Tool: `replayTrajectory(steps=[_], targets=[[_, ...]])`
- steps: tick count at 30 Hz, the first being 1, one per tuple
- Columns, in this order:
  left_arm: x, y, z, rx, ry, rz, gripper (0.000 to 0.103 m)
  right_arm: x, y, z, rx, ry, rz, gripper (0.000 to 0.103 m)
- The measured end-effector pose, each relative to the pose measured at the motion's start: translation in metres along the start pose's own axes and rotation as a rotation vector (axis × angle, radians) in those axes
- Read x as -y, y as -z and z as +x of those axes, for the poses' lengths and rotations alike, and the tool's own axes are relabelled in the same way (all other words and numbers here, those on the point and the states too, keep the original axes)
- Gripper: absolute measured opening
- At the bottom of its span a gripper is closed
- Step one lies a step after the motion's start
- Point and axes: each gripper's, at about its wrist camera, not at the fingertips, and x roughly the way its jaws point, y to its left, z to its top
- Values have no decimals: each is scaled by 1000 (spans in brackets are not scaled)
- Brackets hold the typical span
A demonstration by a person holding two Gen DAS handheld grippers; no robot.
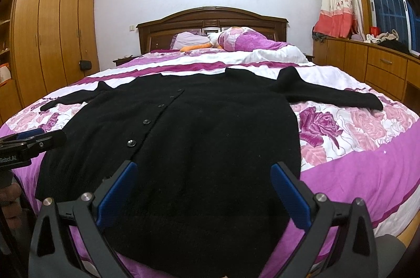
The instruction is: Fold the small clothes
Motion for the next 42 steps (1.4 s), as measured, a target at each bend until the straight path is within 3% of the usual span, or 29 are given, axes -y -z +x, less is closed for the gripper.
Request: replayTrajectory(steps=[42], targets=[[0, 1, 3, -14, -2, -1, 90, -4, -4, 0, -5, 8, -25, 103]])
